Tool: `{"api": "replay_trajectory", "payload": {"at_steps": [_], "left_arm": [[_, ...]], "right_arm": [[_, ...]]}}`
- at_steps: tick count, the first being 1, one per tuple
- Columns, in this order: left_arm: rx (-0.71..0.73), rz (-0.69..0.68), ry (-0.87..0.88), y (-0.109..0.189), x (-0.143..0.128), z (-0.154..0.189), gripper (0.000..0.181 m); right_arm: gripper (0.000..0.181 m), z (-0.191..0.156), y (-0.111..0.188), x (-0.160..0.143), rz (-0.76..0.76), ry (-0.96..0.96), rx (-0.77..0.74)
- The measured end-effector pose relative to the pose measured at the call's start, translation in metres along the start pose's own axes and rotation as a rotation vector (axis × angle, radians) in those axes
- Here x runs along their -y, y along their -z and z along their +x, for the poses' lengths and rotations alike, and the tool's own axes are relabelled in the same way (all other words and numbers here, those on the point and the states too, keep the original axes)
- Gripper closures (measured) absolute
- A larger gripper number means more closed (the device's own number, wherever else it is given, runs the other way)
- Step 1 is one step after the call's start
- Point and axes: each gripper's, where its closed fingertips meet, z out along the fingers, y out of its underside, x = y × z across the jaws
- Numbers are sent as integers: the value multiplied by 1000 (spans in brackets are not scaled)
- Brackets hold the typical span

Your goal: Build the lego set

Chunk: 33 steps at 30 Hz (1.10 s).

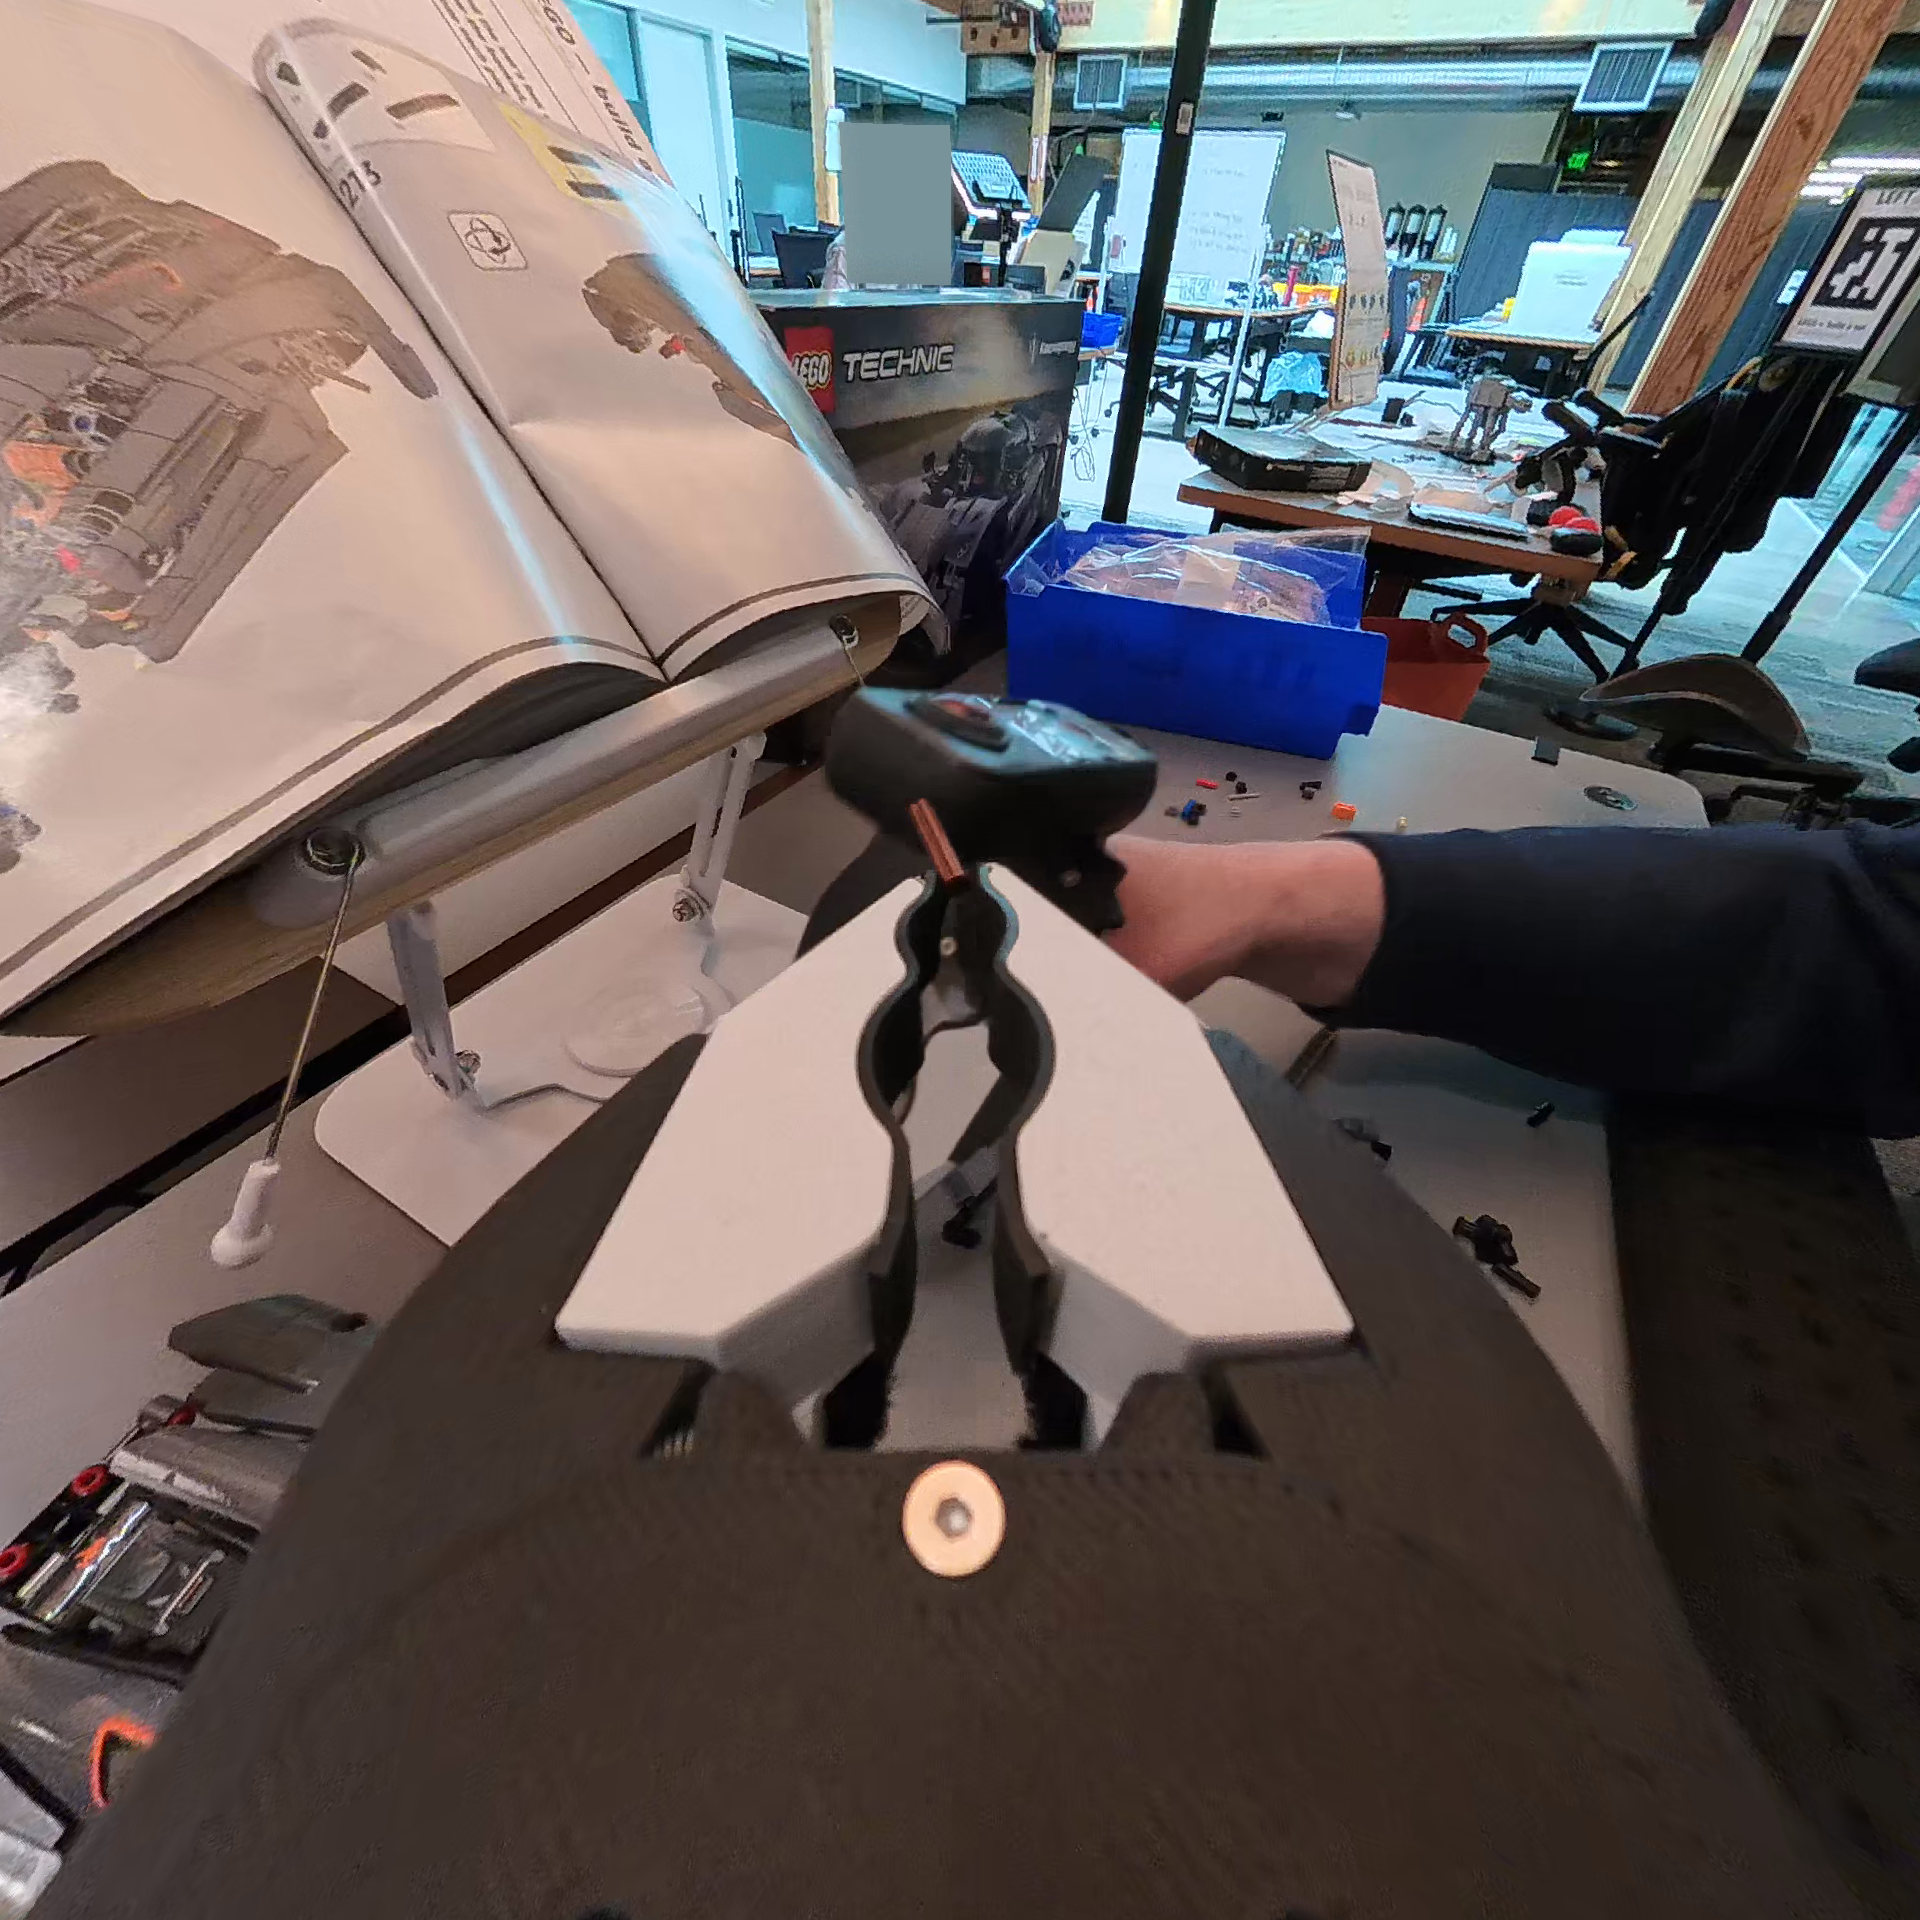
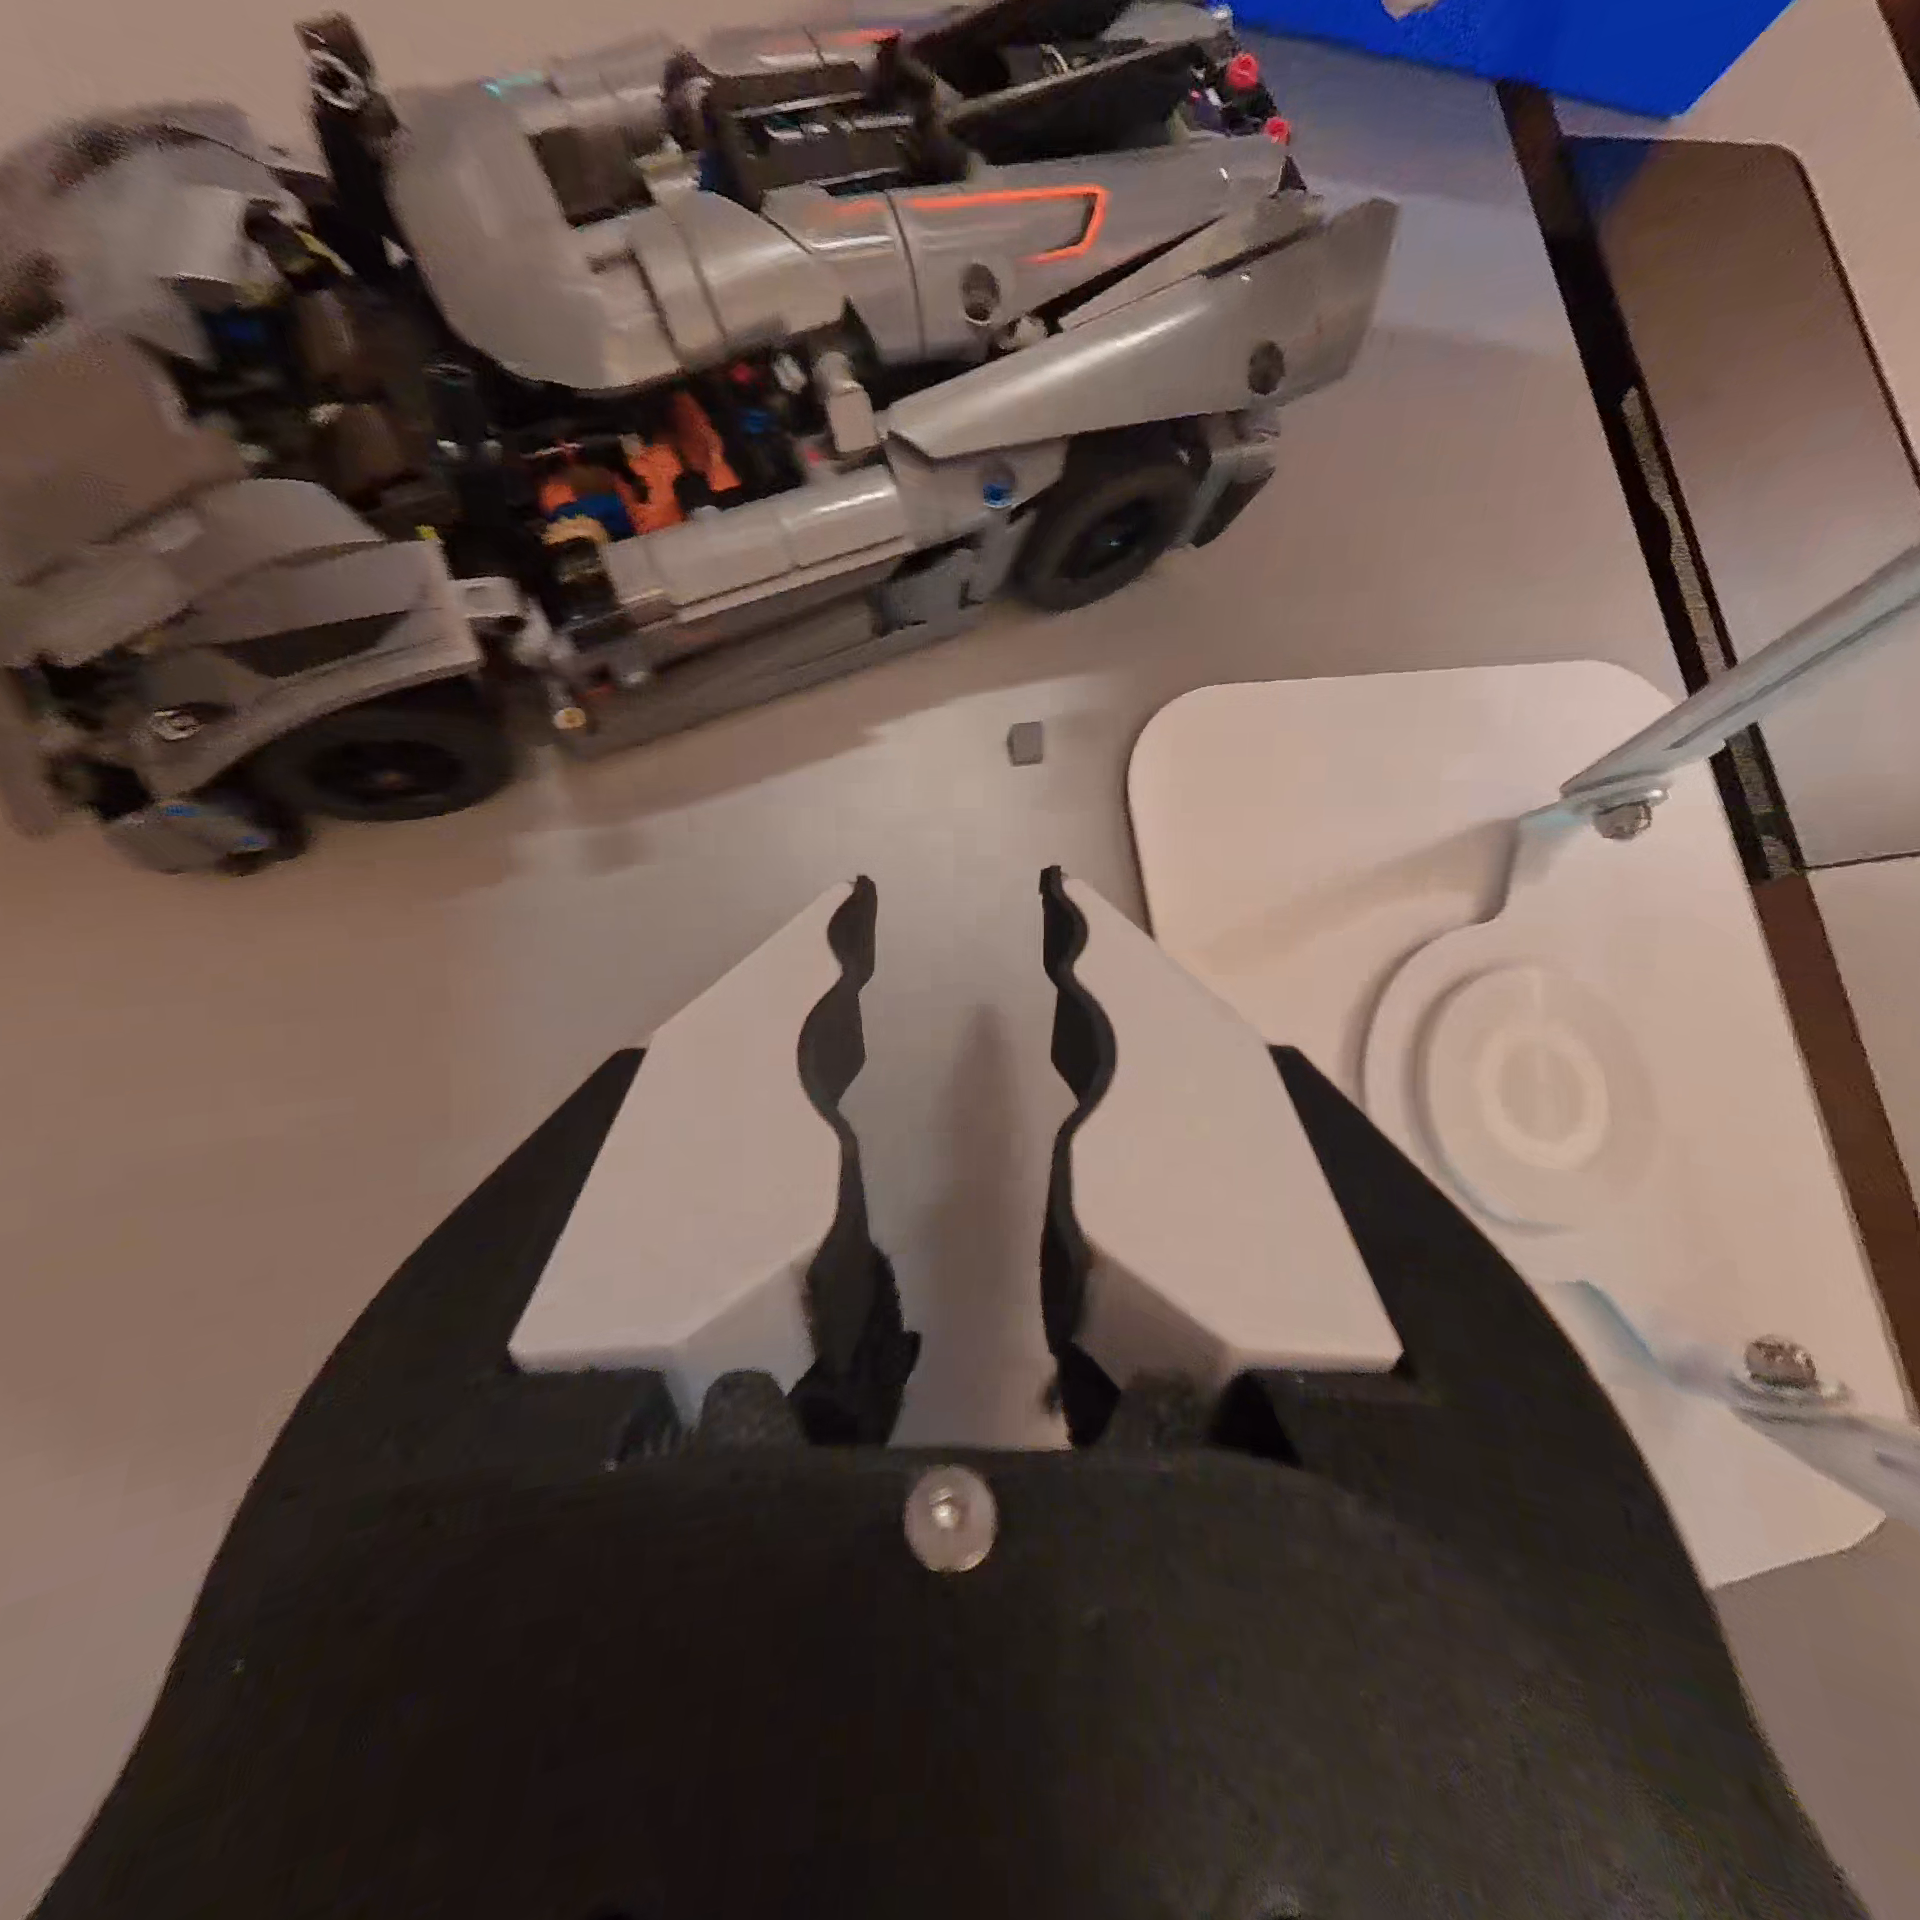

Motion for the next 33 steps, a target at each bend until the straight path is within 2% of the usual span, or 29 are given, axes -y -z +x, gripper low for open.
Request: {"api": "replay_trajectory", "payload": {"at_steps": [10, 12, 17, 20, 25, 29, 33], "left_arm": [[14, 26, 9, 7, 3, -6, 178], [20, 39, 13, 10, 4, -8, 179], [24, 51, 23, 12, 6, -10, 179], [26, 48, 18, 11, 5, -10, 179], [41, 47, 17, 13, 5, -13, 178], [40, 43, 21, 11, 3, -14, 179], [38, 33, 8, 7, 2, -11, 179]], "right_arm": [[157, 13, -50, 9, -69, 19, 22], [159, 14, -55, 6, -87, 6, 31], [176, 11, -58, 8, -74, -18, 63], [176, 8, -58, 8, -69, -18, 79], [176, 3, -39, 2, -116, 10, 83], [176, -7, -1, -8, -137, 49, 62], [176, -20, 40, -36, -185, 81, 9]]}}
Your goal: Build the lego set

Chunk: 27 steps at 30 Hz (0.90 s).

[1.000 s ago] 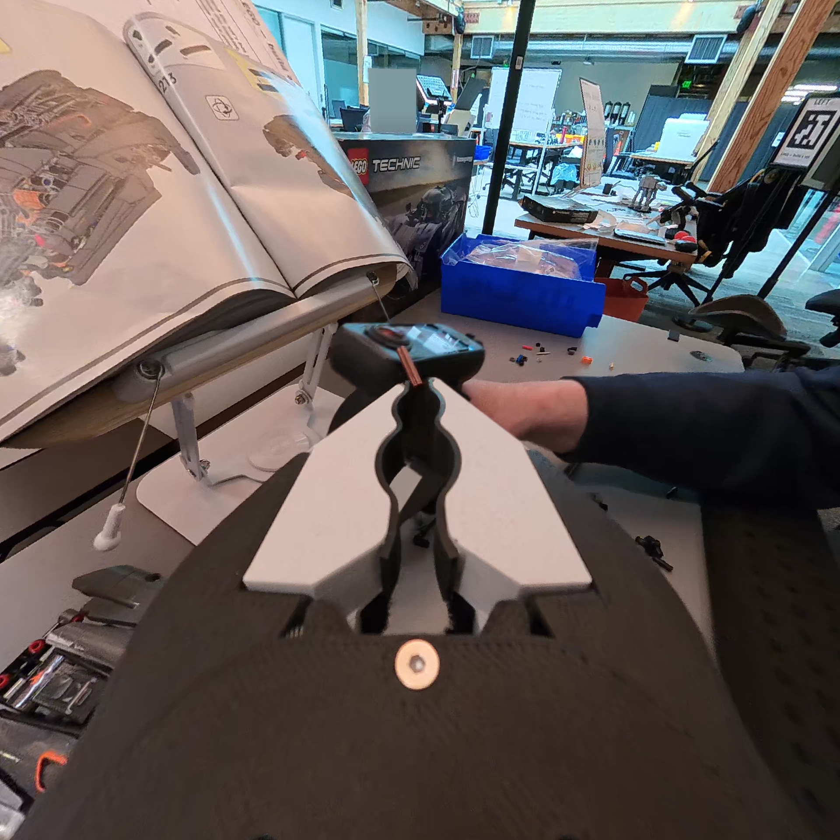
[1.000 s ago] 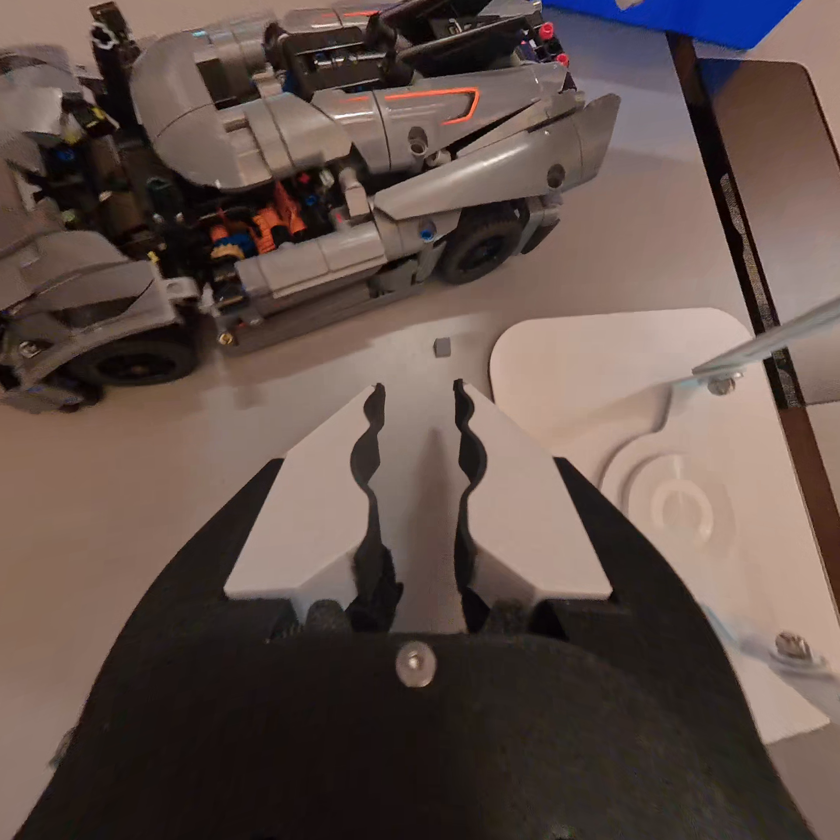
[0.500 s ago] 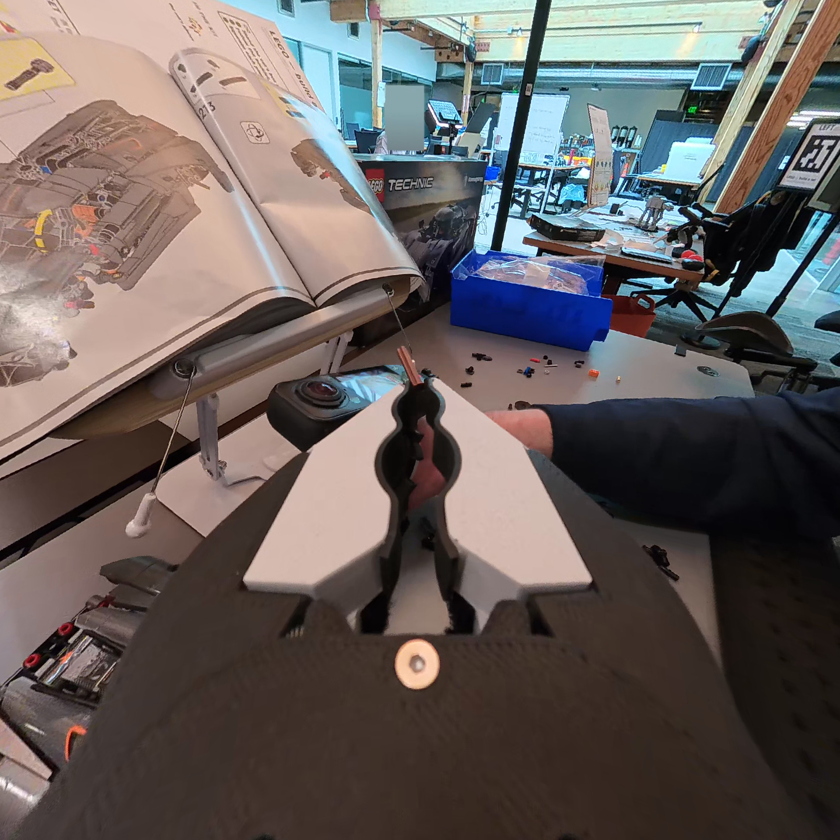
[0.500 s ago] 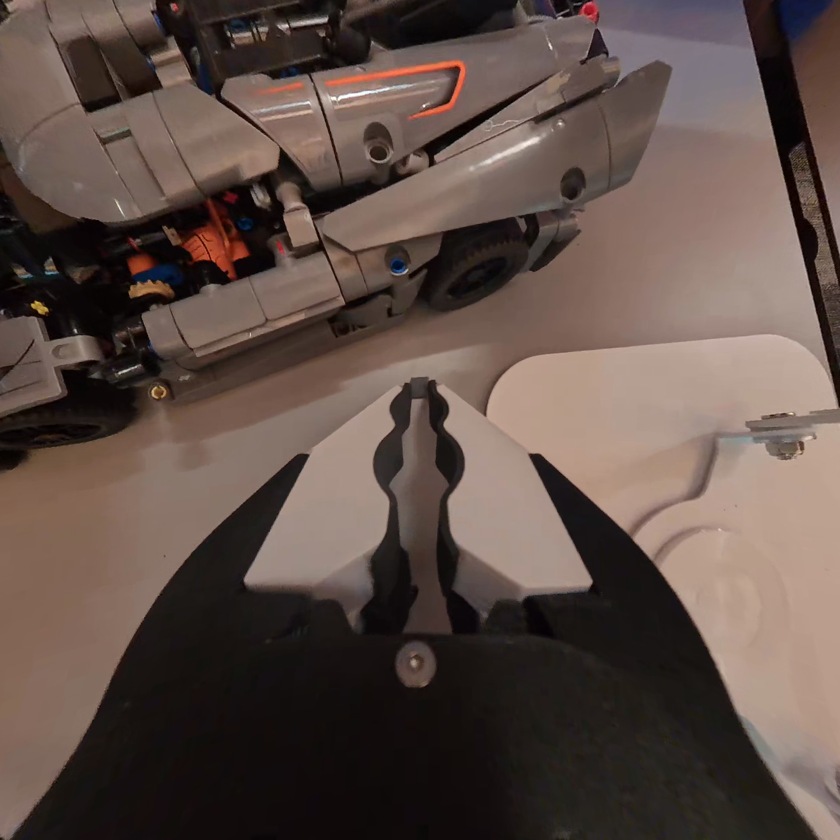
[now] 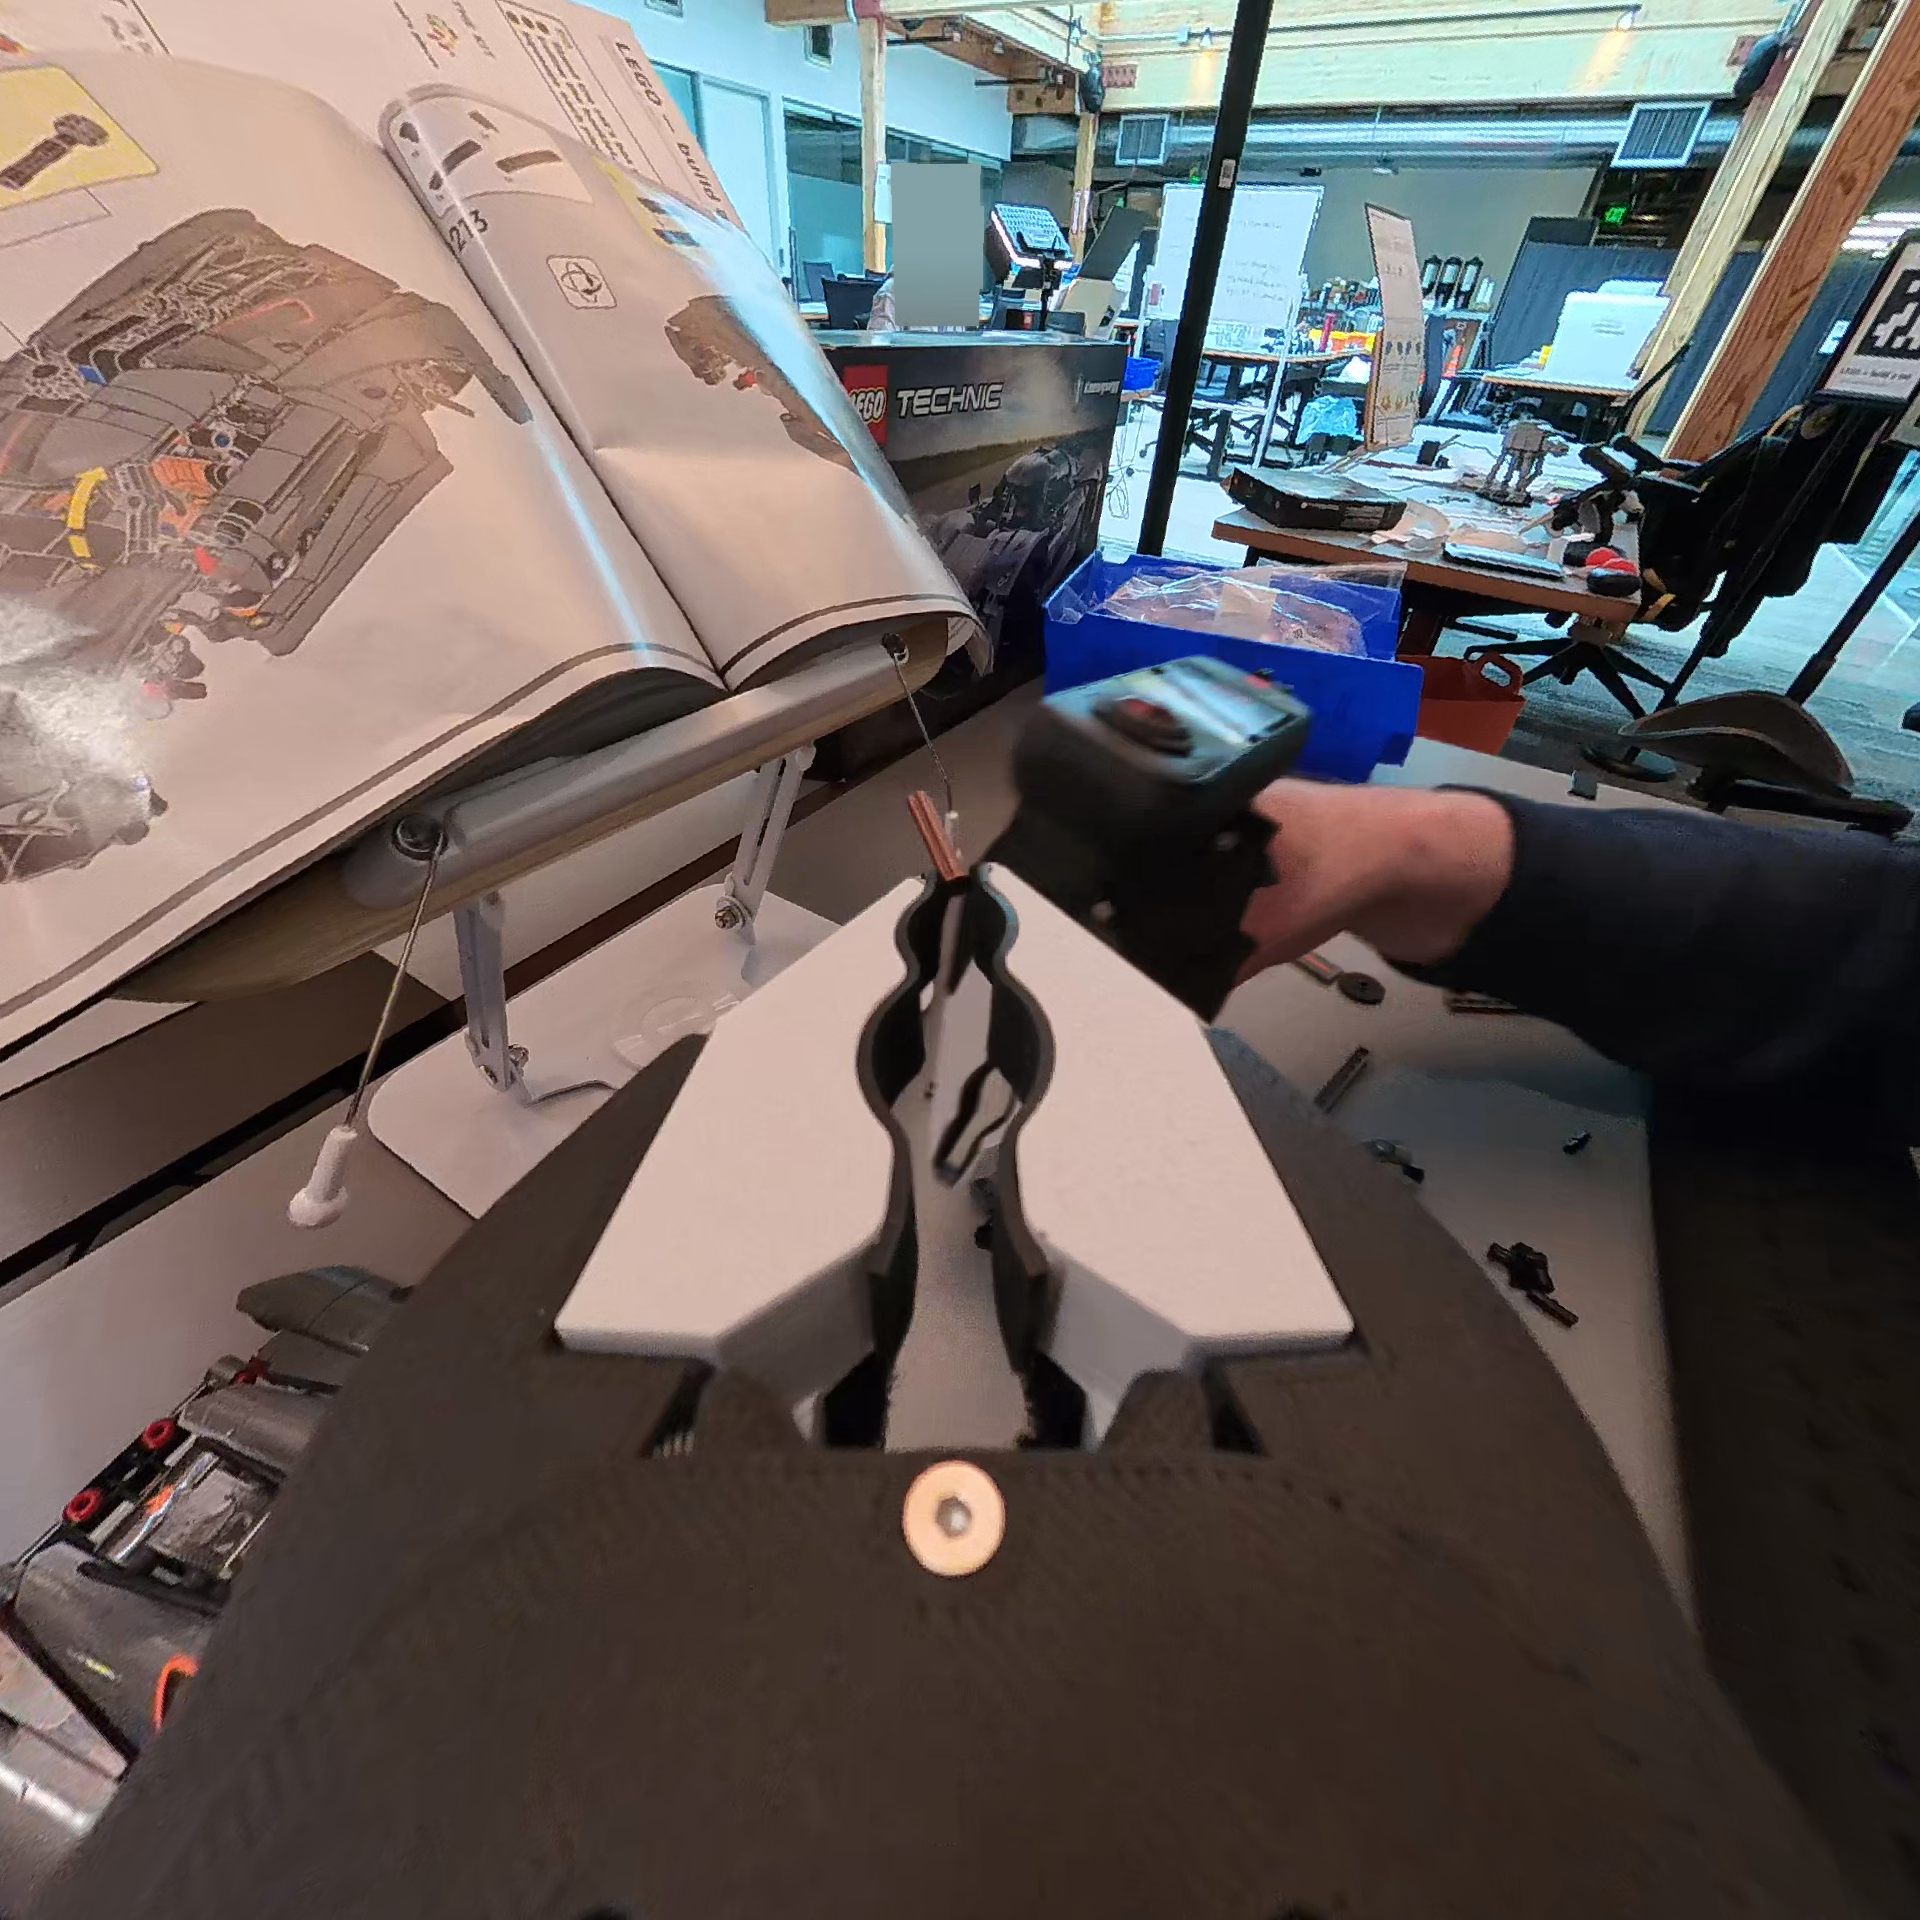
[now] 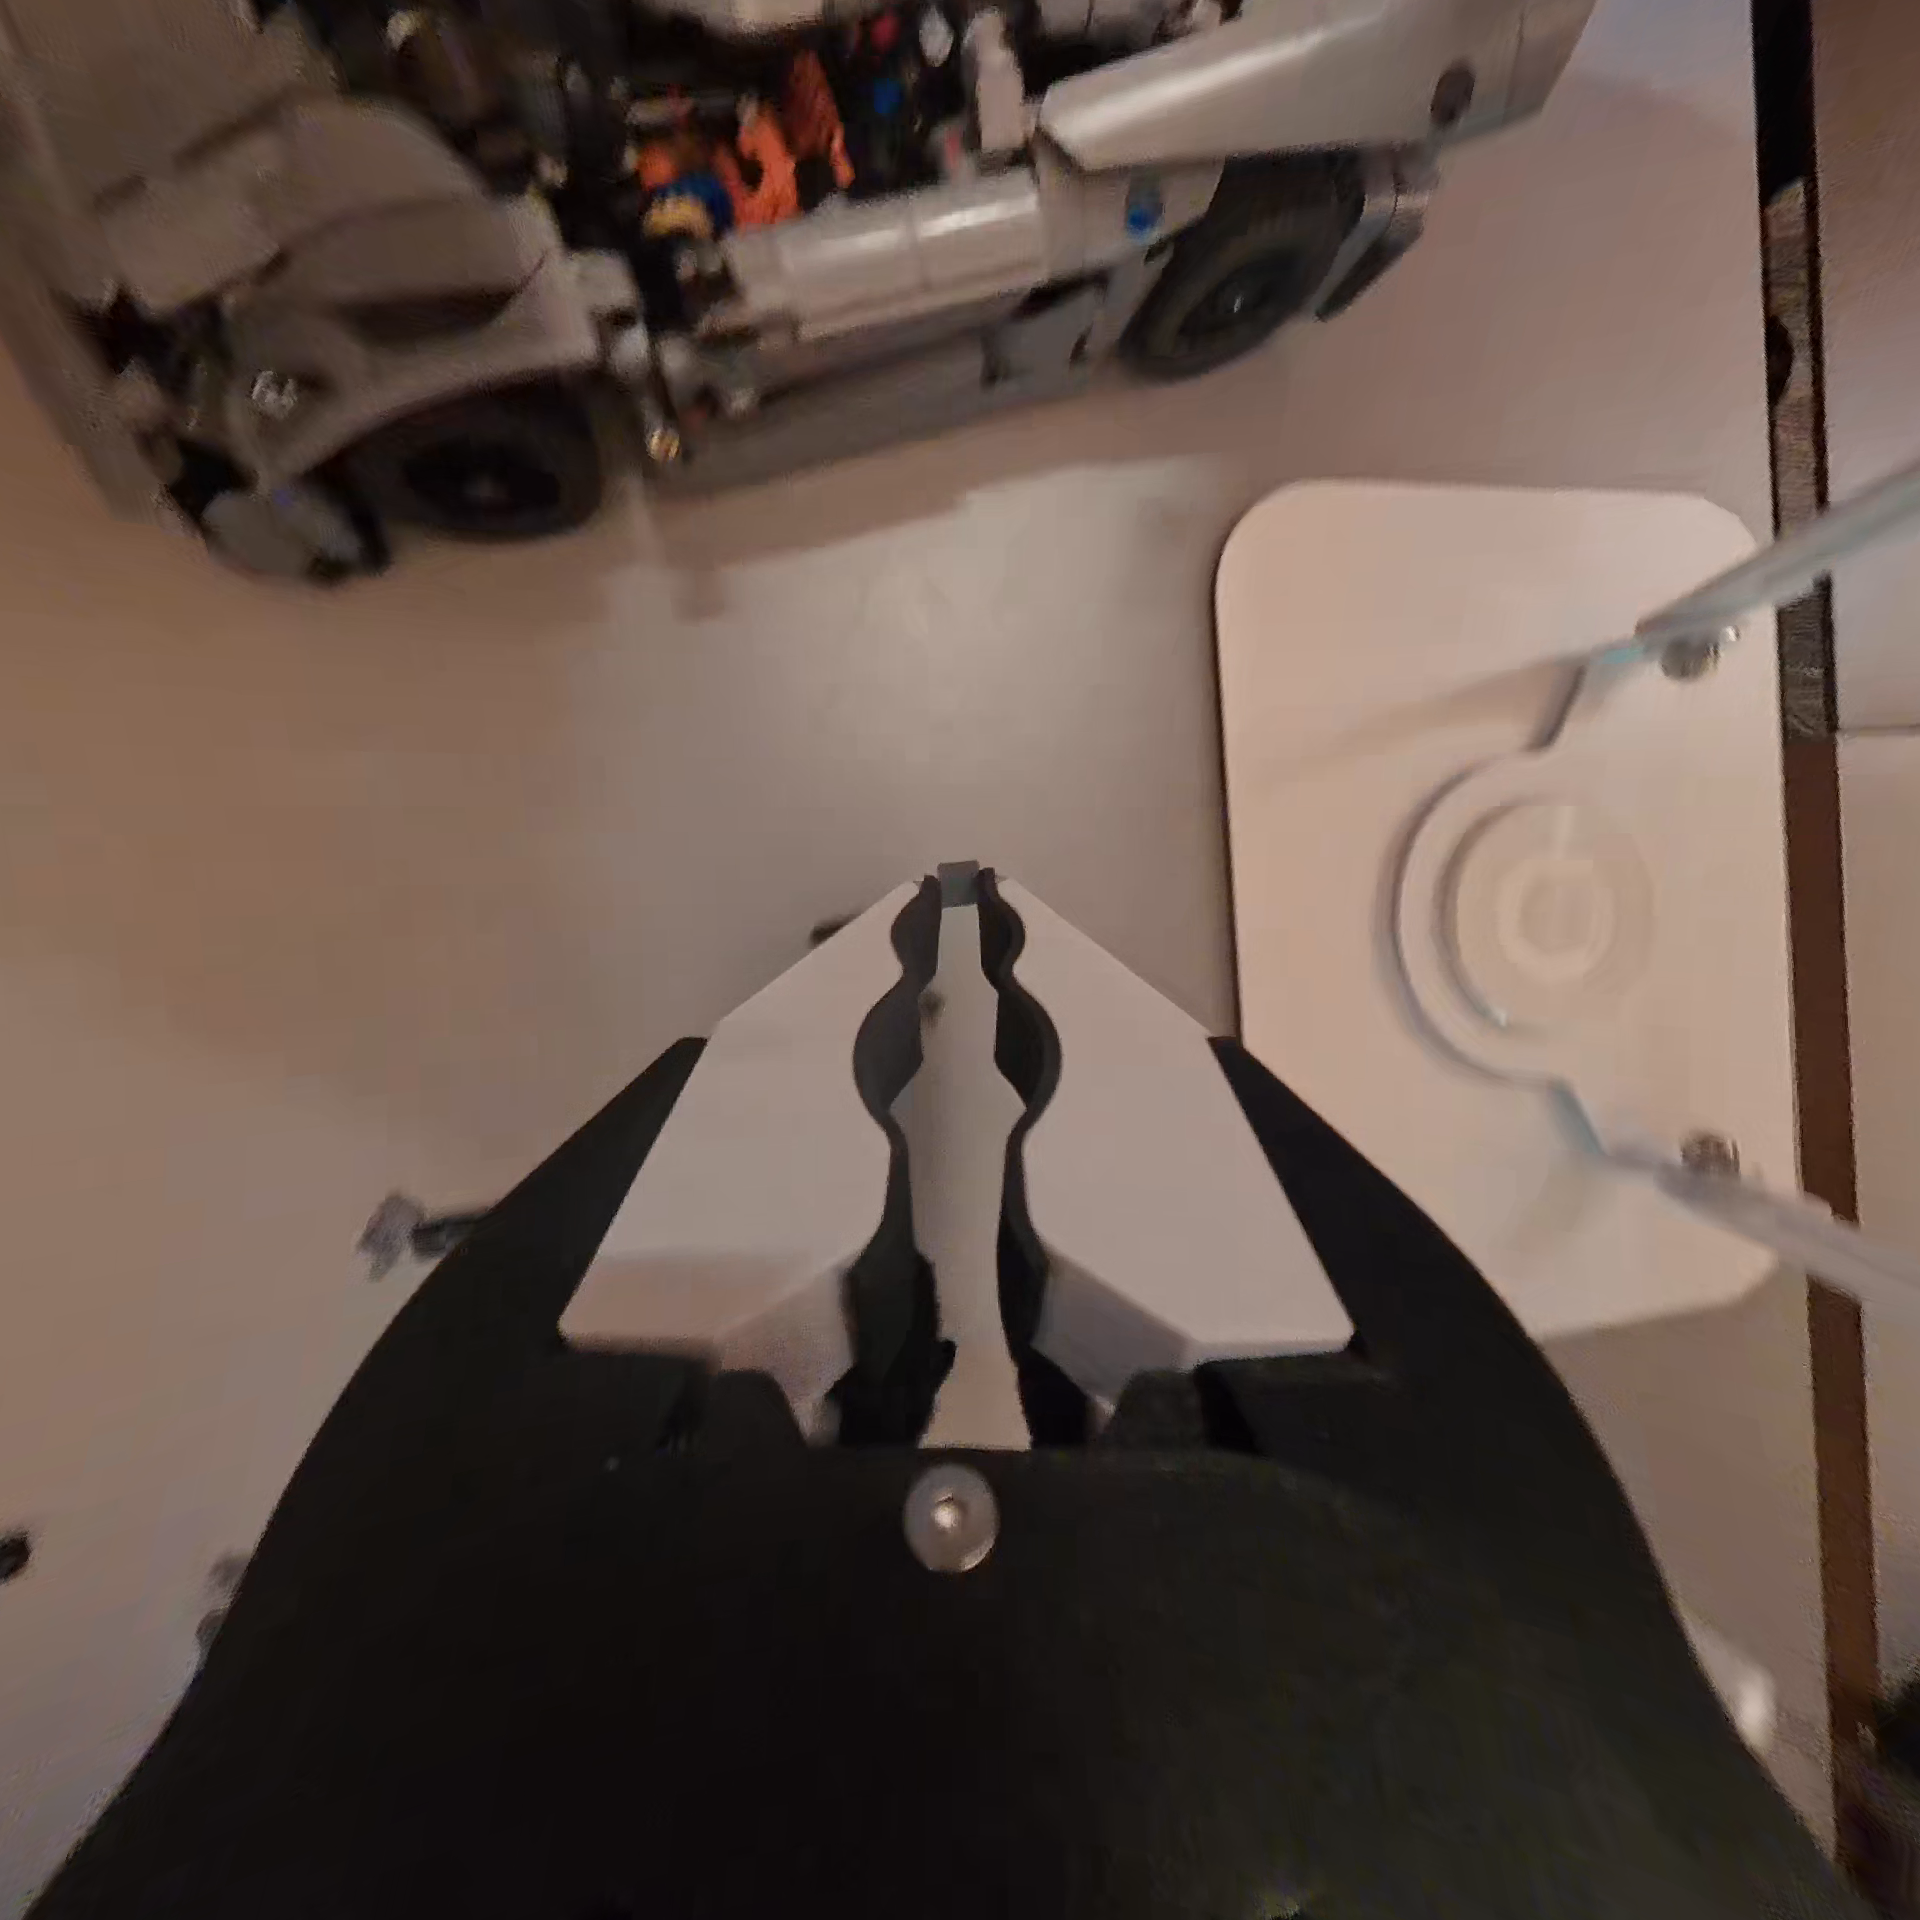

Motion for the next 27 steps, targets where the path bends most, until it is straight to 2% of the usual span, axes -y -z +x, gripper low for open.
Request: {"api": "replay_trajectory", "payload": {"at_steps": [3, 8, 17, 21, 24, 27], "left_arm": [[-4, -11, -3, -4, -2, 2, 178], [-19, -31, -9, -13, -7, 7, 178], [-21, -102, -23, -29, -25, 8, 178], [21, -49, -30, -17, -12, 1, 178], [71, 47, -32, 1, 8, -7, 178], [134, 138, -13, 19, 23, -19, 178]], "right_arm": [[176, -13, 15, -21, 14, -40, 0], [176, -26, 10, -57, -27, -89, 26], [167, -33, 9, -65, -16, -110, 31], [164, -25, 20, -43, 67, -99, -23], [166, -24, 27, 0, 202, -77, -37], [168, -26, 21, 42, 266, -41, -22]]}}
